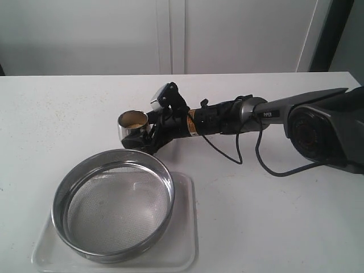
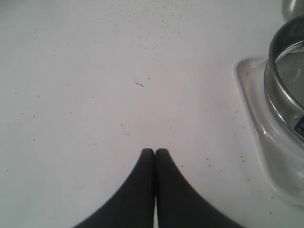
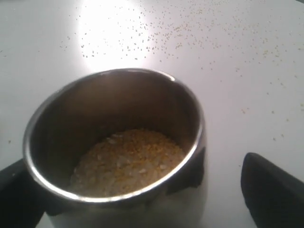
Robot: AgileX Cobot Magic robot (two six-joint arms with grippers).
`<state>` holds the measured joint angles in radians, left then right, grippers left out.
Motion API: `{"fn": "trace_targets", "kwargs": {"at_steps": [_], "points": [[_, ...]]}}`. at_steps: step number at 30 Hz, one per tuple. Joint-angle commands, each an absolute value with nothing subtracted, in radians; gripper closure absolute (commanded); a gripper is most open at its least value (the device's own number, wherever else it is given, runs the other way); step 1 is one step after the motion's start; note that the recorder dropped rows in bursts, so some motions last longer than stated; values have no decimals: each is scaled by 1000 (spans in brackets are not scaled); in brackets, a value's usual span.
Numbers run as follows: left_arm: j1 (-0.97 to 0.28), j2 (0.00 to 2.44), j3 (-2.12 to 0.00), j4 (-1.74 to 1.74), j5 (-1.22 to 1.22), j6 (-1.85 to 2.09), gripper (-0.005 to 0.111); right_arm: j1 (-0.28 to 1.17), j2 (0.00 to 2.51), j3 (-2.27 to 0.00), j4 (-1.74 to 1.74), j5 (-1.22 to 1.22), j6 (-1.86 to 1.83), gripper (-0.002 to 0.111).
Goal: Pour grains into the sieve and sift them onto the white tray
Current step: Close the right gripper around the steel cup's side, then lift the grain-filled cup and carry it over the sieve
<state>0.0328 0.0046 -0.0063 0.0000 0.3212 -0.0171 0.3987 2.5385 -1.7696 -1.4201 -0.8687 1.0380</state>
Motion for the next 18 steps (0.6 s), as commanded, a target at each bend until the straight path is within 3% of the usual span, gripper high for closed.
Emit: {"fn": "trace_targets", "kwargs": {"at_steps": [1,12,15,18], "points": [[27,0,0,0,330,-18,107,399,2538,-1780,-1404,-862,1025,11],[27,0,0,0,330,-18,107,399,2538,-1782,-1402,-837,1020,25],[27,0,0,0,330,-18,107,399,2538,-1782,-1402,-835,1007,44],[27,0,0,0,330,-18,107,399,2538,-1782,-1402,-835,988,78]]}}
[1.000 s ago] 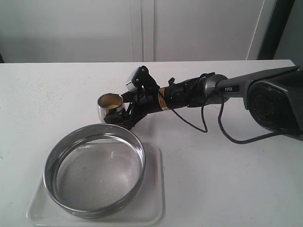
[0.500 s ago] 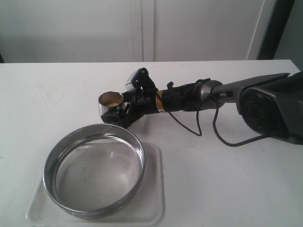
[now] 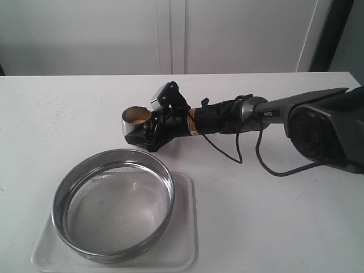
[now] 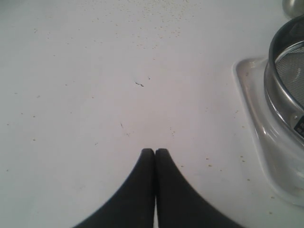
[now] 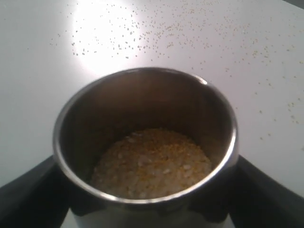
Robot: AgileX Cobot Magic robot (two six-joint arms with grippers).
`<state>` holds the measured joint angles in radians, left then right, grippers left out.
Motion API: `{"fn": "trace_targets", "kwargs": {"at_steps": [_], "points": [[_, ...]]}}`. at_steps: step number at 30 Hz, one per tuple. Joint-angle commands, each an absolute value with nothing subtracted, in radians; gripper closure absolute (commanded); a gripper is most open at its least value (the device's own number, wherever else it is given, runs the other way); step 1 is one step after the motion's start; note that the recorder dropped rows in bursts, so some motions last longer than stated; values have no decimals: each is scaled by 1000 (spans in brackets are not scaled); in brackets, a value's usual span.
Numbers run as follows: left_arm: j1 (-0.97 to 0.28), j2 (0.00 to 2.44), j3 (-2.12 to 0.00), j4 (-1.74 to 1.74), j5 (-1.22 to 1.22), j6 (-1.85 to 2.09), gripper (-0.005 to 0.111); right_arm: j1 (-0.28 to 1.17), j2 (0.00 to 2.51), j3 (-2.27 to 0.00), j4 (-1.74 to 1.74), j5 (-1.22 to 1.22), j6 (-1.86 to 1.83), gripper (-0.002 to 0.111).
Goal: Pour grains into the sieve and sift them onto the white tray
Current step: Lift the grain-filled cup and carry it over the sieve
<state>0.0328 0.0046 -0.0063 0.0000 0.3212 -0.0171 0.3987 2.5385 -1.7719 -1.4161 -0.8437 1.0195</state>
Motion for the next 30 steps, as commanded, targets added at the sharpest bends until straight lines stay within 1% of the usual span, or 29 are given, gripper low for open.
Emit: {"fn": "trace_targets", "kwargs": {"at_steps": [1,2,3,4,11,30], "points": [[27,0,0,0,330,-18,107,399,2538,-1782,-1402,-835,988,89],[27,0,0,0,330,-18,107,399,2538,-1782,-1402,-835,988,99],[27,0,0,0,330,-18,107,399,2538,-1782,-1406,-835,985,105],[27,0,0,0,330,-18,107,399,2538,-1782,-1407,-833,982,108],[27,0,0,0,330,-18,107,399,2532,-1782,-1411,-789,982,108],[27,0,0,0,330,-18,107,398,2441,-1783,-1411,-786,1034,108]]}}
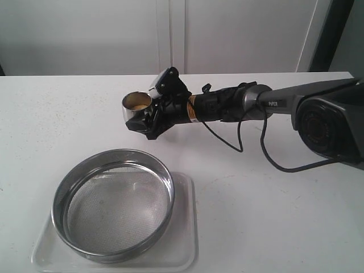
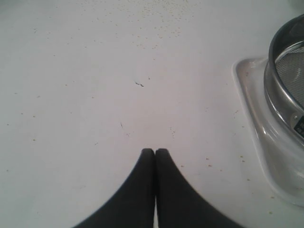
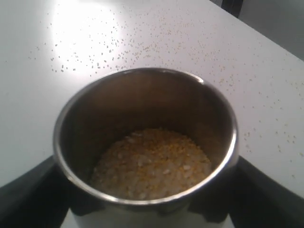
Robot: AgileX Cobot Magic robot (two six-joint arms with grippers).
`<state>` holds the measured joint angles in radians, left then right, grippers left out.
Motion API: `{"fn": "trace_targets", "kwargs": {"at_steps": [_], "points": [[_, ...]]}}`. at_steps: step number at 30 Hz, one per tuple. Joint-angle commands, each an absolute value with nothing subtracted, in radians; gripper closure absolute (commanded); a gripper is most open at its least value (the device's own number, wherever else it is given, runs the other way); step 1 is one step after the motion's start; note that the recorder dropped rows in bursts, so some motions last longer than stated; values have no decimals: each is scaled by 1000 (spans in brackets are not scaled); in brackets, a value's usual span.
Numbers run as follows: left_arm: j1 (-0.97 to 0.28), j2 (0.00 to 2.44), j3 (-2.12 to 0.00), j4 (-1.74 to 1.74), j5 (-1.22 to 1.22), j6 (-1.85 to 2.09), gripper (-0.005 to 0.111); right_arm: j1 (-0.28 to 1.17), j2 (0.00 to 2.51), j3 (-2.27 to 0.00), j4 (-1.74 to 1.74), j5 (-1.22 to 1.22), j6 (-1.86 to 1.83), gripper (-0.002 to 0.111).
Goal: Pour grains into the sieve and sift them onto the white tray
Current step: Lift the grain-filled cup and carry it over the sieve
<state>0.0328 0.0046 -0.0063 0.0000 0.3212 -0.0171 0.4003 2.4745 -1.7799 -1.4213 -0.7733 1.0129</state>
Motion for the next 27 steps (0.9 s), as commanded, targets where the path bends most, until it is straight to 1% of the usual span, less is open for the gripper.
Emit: {"fn": "trace_targets", "kwargs": {"at_steps": [1,15,27], "points": [[27,0,0,0,330,-18,107,398,2433,-1783,-1412,-786,1050,108],[27,0,0,0,330,-18,107,388,2357,-1777,-1557,-787,1216,108],[27,0,0,0,330,-18,107,388,2235,-1675,-1571,-765,1215,108]]}}
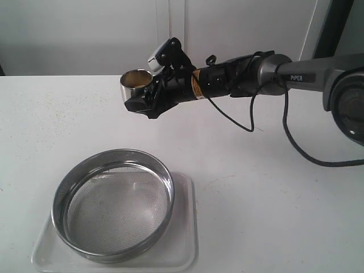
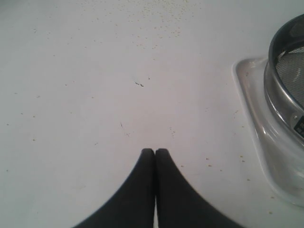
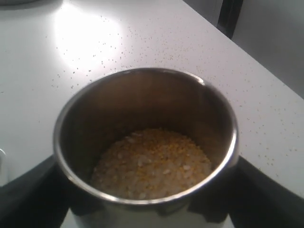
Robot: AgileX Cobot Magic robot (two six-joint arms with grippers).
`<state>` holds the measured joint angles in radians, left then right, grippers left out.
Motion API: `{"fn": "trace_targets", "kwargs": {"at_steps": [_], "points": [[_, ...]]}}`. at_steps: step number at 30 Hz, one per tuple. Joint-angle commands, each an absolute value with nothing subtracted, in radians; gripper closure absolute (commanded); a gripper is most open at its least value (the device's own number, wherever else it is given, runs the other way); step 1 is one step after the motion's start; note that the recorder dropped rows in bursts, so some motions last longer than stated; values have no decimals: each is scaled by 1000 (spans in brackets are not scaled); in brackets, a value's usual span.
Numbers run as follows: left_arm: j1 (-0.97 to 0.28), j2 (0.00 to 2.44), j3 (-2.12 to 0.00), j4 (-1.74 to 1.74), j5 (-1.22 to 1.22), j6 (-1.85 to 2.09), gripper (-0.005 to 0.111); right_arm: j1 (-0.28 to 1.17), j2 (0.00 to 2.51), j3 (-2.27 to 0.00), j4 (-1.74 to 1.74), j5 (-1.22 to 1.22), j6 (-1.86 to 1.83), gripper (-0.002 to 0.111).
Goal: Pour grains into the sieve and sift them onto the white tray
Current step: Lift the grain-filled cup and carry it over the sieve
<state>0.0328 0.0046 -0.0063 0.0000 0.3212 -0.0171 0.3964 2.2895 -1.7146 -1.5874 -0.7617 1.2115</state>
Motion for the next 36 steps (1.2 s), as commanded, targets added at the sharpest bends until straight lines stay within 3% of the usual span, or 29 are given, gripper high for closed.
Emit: {"fn": "trace_targets", "kwargs": {"at_steps": [1,36], "points": [[27,0,0,0,330,-18,107,388,2226,-1663,-1571,-765,1215,108],[27,0,0,0,330,-18,107,388,1808,-1160,-1560,-762,1122,108]]}}
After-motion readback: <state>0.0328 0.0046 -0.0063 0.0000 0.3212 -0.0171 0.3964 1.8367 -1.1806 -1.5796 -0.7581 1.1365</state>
